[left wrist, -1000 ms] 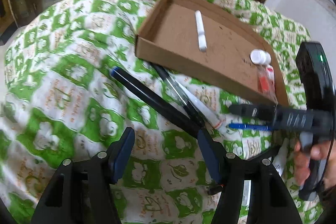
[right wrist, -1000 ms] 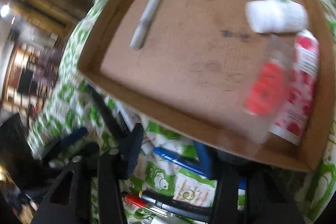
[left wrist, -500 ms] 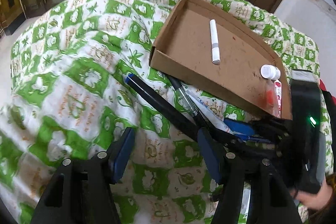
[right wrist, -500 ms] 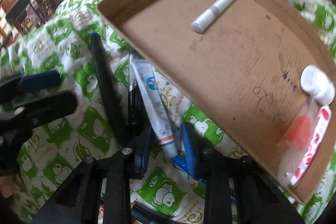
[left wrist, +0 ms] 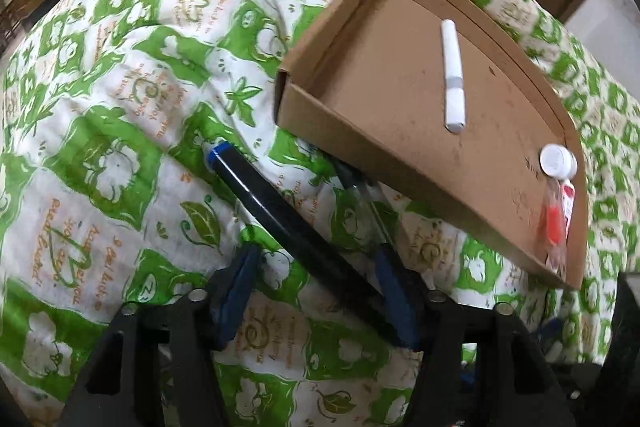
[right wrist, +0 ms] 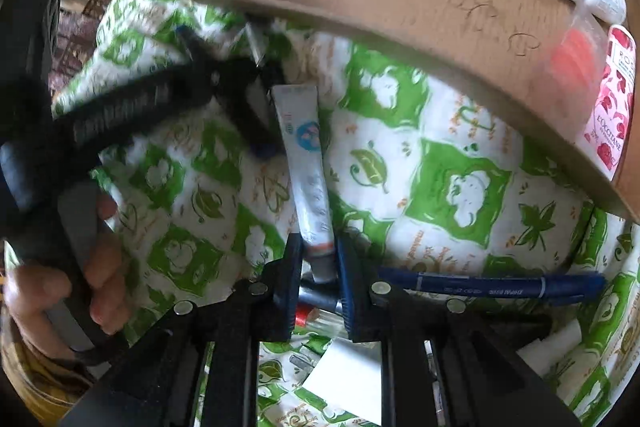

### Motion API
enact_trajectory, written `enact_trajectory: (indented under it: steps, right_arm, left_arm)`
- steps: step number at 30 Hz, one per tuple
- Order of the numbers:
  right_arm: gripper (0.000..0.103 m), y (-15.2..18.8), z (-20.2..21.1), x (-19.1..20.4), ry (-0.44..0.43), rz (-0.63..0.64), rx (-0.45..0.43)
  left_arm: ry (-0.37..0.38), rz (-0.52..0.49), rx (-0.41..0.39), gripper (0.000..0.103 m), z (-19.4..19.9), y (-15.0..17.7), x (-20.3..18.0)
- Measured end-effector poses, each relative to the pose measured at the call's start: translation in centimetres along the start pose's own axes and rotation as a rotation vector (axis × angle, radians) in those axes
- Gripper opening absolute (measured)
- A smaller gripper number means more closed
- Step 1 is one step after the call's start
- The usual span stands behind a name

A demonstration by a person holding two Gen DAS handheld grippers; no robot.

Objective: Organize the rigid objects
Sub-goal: 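Reach the right tool to the white ointment tube and close on it, then grasp the black blue-capped marker with the left tool while the right tool holds the tube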

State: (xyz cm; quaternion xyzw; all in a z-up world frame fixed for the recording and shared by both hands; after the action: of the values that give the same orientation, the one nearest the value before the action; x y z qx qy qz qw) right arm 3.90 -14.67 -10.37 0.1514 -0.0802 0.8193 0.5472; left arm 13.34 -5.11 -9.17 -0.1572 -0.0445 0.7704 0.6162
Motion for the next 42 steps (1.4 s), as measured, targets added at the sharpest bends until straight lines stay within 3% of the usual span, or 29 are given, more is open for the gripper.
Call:
enact_trajectory:
  steps: [3,7,12,15,26,35,39,42]
  right_arm:
    - [0.016,-1.0,-1.0,1.7,0.007,0.005,-0.005]
    - [0.016,-0.9,-0.9,1.4,0.009,-0.007,-0.010]
    - [0.016,0.7,-0.2,-0.1,-0.017,-0.051,0.024]
    - [0.016,1.2,0.5,-0.9,-0.047,-0.071,0.033]
    - [0.020,-0.2,0.7,-1.2,-0.041,-0.049,-0.058]
    - [0.016,-1.7,0.0,-1.2,0.003,-0.026,-0.100]
    - [0.016,-1.5,0.9,-1.8,0.021,-0.021,-0.108]
    - [0.016,-1.3,1.1,-2.3,0.017,-0.038,-0.099]
  left_arm:
    - [0.045,-0.003,0.013,0.037,0.1,0.4,0.5]
    - [0.076,-0.042,0.027,0.033,0.8,1.1,0.5]
    - [0.116,-0.225,0.104,0.032,3.0,3.6,-0.9]
    - [0.125,-0.278,0.117,0.032,4.1,4.0,-1.4]
    - [0.132,-0.162,0.088,0.033,0.3,2.4,-0.6]
    - [0.060,-0.185,0.019,0.034,0.8,5.2,-1.7]
    - [0.168,-0.182,0.054,0.023,2.2,6.2,-1.6]
    - [0.240,-0.191,0.080,0.020,3.5,6.4,-0.8]
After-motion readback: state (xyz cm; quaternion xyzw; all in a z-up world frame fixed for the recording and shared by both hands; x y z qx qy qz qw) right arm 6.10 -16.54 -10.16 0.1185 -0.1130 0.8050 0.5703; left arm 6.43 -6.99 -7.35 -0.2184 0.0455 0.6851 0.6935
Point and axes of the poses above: each gripper's, at about its wrist camera, not at the fingertips, and z roughly against the way its jaws point, x to its left, y to its underside, the point moved 8 cm from there along -z, roughly the way its jaws point, and after that the axes turned 6 degrees about x, right-handed, at the moved point
